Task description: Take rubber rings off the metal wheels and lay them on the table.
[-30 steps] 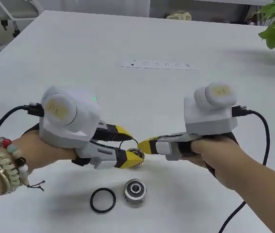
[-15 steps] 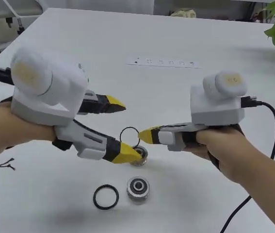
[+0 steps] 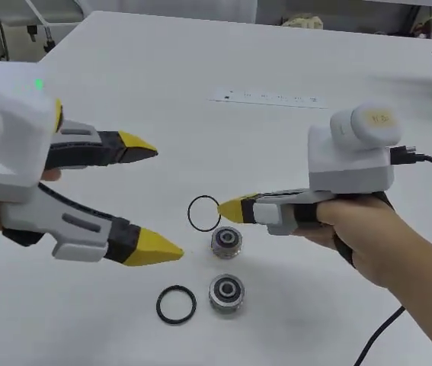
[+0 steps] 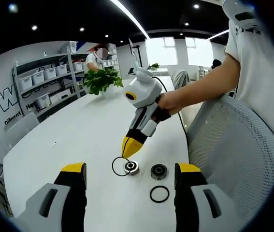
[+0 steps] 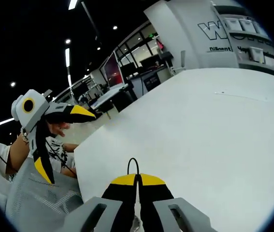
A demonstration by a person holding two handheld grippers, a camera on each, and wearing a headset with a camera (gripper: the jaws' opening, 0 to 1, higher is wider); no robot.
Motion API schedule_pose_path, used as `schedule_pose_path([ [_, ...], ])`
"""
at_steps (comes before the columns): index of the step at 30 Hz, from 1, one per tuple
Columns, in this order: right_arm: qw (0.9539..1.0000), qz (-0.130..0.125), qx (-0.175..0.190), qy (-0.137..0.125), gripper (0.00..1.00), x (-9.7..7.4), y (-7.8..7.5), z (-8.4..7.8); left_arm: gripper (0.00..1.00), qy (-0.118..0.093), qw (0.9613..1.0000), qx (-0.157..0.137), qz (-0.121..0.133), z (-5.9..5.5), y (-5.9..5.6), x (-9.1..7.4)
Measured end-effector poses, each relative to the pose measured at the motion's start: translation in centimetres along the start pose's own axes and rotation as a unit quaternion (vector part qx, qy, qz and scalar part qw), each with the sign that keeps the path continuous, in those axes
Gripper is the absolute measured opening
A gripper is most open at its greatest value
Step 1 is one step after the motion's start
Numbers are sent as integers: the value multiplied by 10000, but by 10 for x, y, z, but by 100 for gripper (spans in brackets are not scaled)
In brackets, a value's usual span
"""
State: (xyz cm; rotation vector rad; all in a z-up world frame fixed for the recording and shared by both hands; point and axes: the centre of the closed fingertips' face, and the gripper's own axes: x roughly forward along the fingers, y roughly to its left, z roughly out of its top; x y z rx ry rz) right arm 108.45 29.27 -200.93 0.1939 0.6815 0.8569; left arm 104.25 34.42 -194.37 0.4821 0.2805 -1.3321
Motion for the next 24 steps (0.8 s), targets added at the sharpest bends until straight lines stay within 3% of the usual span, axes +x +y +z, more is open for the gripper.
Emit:
schedule_pose_path([
  [4,9999,106,-40,4,0,1,7,1,76,44,10000,-23,61,-1,-10,-10],
  [12,9992,331,-86,185,0,4,19,-5,82,-103,9995,-248,192,-13,-16,-30],
  [24,9958,725,-13,553,0,12,38,-22,82,82,9950,-898,429,-62,-37,-44],
])
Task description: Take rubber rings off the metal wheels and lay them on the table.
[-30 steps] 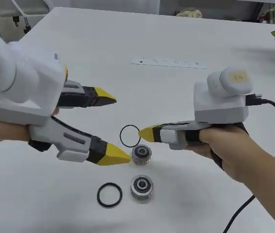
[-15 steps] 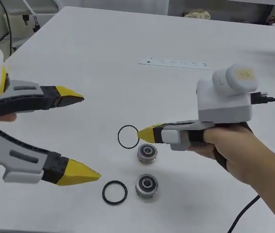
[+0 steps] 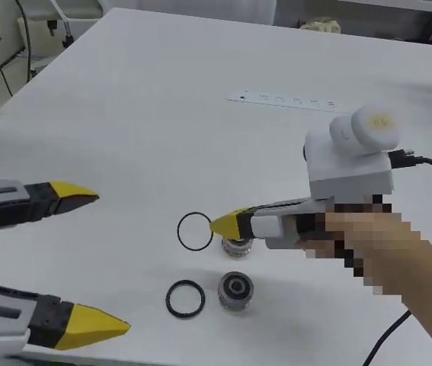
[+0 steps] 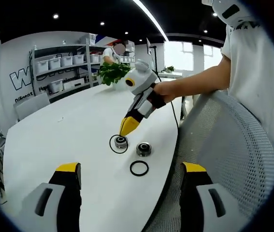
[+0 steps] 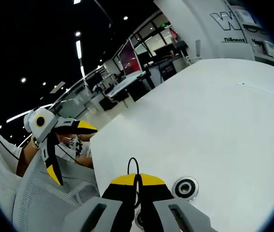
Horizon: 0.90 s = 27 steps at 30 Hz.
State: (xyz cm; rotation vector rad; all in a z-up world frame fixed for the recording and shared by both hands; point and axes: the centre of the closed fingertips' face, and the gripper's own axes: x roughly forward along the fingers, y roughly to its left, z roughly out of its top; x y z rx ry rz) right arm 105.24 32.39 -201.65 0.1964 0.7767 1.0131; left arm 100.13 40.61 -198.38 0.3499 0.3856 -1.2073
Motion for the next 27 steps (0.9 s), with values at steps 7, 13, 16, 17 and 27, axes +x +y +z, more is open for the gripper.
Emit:
schedule_pose_path([
  [7,9995,162,31,285,0,8,7,-14,84,176,9996,-216,5,-18,-8,2],
  [13,9980,347,93,516,0,11,13,-24,84,7,9991,-417,20,-12,-9,3],
  [16,9970,413,122,649,0,12,13,-31,84,13,9990,-448,19,-13,-10,3],
  [17,9966,436,125,681,0,12,14,-33,84,15,9990,-452,24,-13,-10,3],
  [27,9929,566,186,1027,0,16,15,-50,84,39,9986,-522,-8,-15,-12,6],
])
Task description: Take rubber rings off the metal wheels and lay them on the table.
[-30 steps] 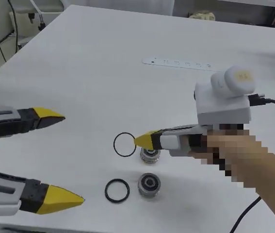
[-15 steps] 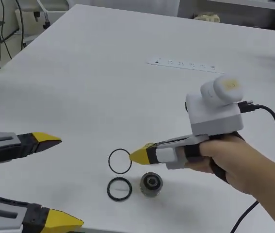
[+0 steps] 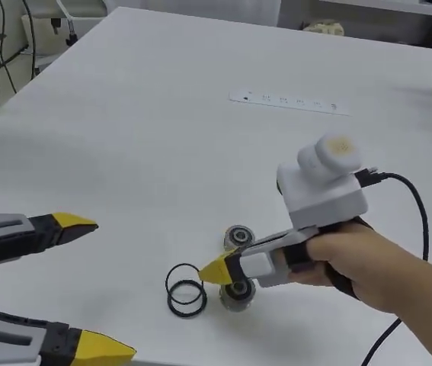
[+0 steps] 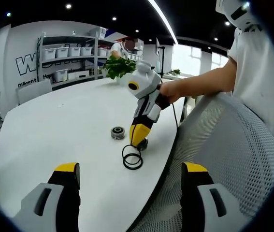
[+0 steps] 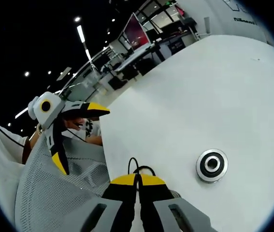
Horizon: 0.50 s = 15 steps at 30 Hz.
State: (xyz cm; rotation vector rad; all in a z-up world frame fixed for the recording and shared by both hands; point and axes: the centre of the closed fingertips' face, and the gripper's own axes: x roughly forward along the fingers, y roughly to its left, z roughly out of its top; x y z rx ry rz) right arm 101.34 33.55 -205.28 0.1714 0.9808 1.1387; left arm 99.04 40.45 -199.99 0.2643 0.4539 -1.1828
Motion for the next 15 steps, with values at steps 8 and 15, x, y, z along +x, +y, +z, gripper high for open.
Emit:
schedule_pose_path([
  [8,9999,1,12,168,0,5,-2,-7,84,47,9999,-45,-83,-1,-3,2],
  [15,9998,-62,19,180,0,5,-4,-8,84,72,9999,-32,-133,-2,-5,3],
])
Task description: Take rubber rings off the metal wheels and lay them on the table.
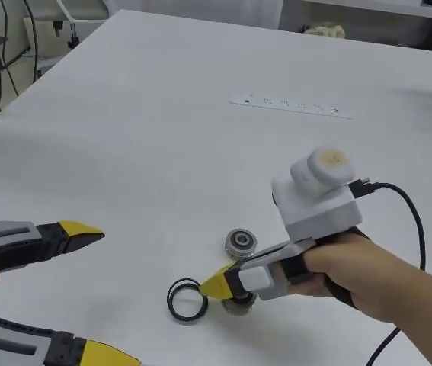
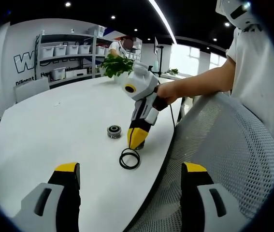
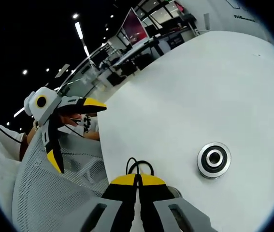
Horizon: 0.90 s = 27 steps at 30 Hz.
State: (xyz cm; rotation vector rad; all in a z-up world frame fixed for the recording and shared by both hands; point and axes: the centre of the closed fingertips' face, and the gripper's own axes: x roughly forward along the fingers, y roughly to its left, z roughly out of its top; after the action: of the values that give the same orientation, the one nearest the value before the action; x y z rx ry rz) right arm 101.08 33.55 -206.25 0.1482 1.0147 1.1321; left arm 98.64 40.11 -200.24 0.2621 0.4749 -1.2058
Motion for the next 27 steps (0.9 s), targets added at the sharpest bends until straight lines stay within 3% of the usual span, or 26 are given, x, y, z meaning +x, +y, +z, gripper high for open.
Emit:
schedule_pose_path([
  [11,10000,-66,-3,6,0,2,-2,0,83,50,10000,12,-9,-1,-1,1],
  [27,9985,-307,-418,196,0,3,-4,-3,81,58,10000,37,-4,-1,-1,1],
])
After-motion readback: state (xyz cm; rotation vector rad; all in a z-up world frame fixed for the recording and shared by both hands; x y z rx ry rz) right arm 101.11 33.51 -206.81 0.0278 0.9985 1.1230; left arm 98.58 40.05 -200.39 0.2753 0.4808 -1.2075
